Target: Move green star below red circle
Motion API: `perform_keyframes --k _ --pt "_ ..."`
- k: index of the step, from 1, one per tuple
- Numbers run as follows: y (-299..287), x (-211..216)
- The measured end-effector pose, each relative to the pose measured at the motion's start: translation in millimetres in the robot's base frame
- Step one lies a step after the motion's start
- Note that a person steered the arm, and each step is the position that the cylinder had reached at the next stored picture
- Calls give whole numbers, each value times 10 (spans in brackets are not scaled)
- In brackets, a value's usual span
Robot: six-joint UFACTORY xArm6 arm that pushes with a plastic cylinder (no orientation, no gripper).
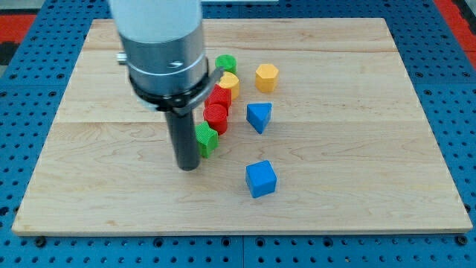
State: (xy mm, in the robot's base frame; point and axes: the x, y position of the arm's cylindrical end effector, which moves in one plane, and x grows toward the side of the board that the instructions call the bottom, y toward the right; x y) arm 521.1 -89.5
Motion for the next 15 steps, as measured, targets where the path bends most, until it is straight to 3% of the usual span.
perform_keyframes --k 1,2,3,5,15 --pt "-439 -165" --pt "-528 -479" --pt "-394 -501" --pt "9 -451" --pt "174 -309"
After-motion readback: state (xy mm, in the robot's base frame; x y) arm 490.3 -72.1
